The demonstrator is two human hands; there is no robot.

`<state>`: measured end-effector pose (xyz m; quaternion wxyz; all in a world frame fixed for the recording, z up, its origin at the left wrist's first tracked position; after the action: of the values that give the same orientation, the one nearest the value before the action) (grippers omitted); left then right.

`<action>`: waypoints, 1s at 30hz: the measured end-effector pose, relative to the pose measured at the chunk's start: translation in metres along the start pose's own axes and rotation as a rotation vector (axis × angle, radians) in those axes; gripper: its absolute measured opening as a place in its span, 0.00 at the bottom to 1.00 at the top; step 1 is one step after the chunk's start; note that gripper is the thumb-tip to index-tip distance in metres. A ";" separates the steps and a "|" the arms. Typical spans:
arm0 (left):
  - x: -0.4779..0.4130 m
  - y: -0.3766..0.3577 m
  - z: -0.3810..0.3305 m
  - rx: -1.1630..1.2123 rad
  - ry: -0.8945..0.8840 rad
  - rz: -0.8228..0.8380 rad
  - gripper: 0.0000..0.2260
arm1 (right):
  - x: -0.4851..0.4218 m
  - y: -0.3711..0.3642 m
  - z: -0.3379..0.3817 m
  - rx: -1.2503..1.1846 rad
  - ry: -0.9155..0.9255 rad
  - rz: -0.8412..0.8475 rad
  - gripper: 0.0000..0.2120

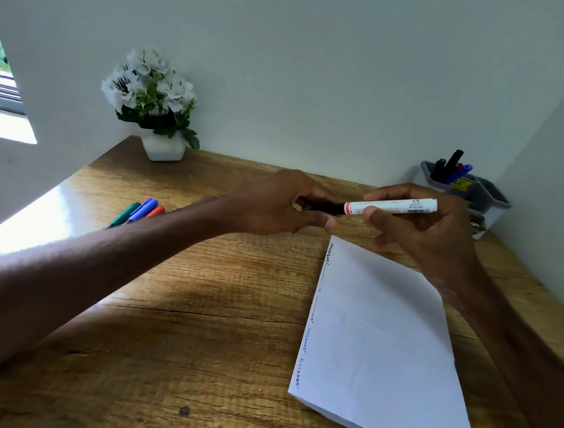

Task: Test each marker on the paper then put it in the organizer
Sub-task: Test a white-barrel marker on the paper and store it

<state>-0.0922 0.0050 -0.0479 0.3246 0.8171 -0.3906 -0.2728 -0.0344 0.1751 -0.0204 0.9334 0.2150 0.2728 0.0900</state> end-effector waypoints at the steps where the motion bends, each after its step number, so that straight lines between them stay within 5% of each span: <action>1: 0.000 0.000 0.000 0.001 0.000 0.001 0.09 | 0.000 -0.001 0.000 0.015 0.003 0.011 0.07; 12: 0.001 -0.006 -0.024 -0.364 -0.066 0.075 0.07 | -0.002 0.004 -0.003 0.372 -0.025 0.103 0.09; 22: -0.001 -0.004 -0.031 -0.489 -0.087 0.086 0.09 | 0.001 -0.003 -0.010 0.311 -0.025 0.070 0.05; 30: 0.004 0.020 -0.036 -0.340 -0.056 -0.248 0.13 | -0.005 -0.008 -0.001 0.660 0.066 0.138 0.14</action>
<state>-0.0745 0.0036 -0.0103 0.4105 0.7846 -0.2443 -0.3953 -0.0392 0.1665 -0.0226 0.7957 0.5207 0.3021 0.0668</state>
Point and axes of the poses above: each hand's wrist, its own x-axis away from the middle knuckle, its own y-axis out of the back of the hand, z = x × y, the point moved 8 cm from there along -x, towards the middle knuckle, and after that the axes turned 11 degrees about z, right-handed, at the moved point
